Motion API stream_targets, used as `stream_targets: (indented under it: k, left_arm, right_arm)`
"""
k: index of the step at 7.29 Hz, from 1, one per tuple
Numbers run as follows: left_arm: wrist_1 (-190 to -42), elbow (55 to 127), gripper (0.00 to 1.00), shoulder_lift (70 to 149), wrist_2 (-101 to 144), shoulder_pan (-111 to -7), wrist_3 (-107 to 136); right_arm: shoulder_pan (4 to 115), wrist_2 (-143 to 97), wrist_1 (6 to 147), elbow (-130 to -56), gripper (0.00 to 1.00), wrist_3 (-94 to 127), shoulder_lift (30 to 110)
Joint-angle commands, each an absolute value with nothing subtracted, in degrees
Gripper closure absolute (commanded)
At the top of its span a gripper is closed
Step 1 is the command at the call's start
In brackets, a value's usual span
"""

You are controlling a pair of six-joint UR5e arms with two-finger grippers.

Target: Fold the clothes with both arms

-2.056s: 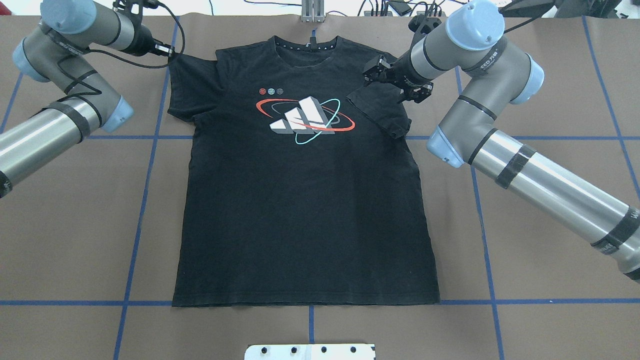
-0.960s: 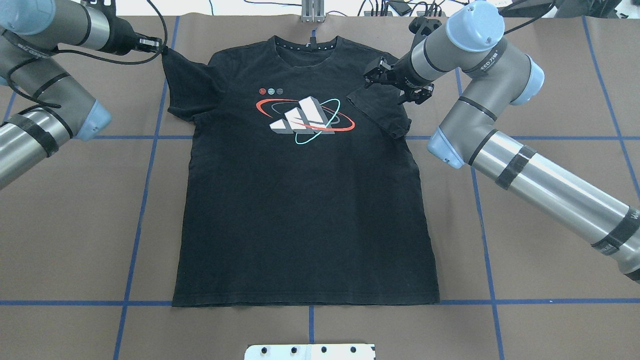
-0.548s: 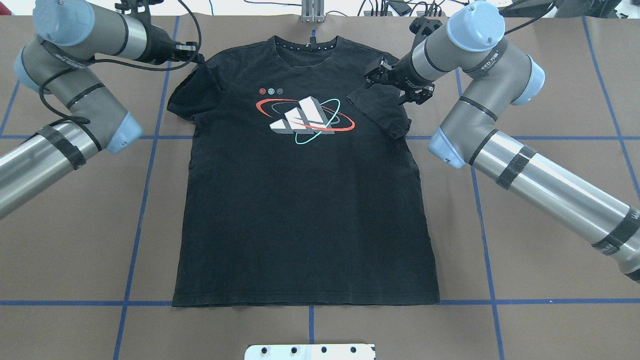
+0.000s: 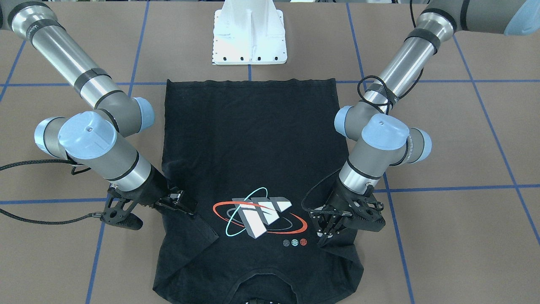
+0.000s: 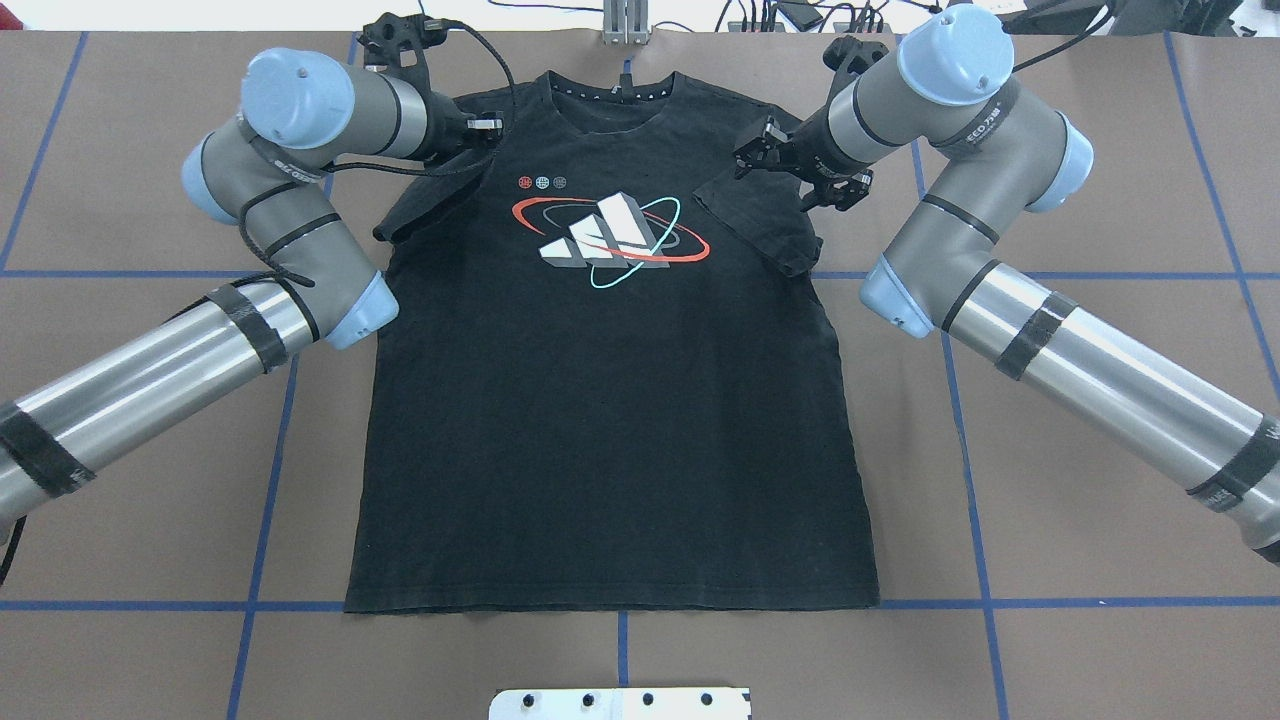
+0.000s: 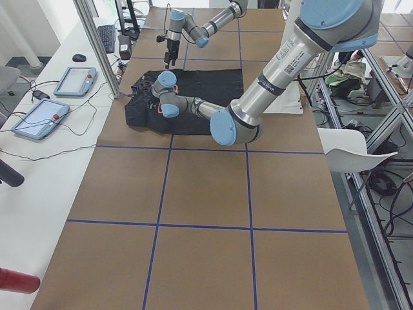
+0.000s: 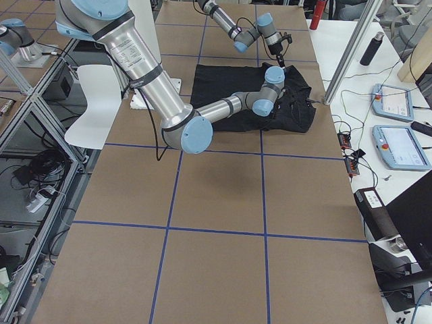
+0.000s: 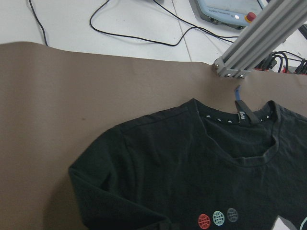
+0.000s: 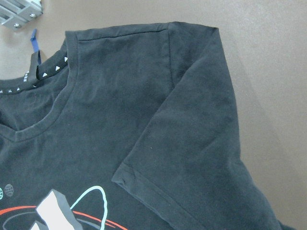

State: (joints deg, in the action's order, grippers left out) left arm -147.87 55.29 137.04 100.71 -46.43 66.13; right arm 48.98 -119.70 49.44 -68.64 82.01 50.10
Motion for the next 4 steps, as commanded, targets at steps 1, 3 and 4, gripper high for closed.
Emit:
stream_targets:
  k: [1,3,4]
  left_arm:
    - [-148.27,51.26,1.00,139.03,97.22,-46.23,66.09]
    - [-148.27,49.48,1.00,140.62,96.07,-46.23,66.18]
    - [-148.27,49.13,1.00,141.06,94.85,-46.23,66.27]
  right_arm:
    - [49.04,-119.62,49.57,-68.64,0.00,82.00,50.19]
    - [49.04,-119.53,49.66,-68.56,0.00,82.00,50.19]
    - [49.04,-119.44,49.57,-68.55,0.00,82.00,50.27]
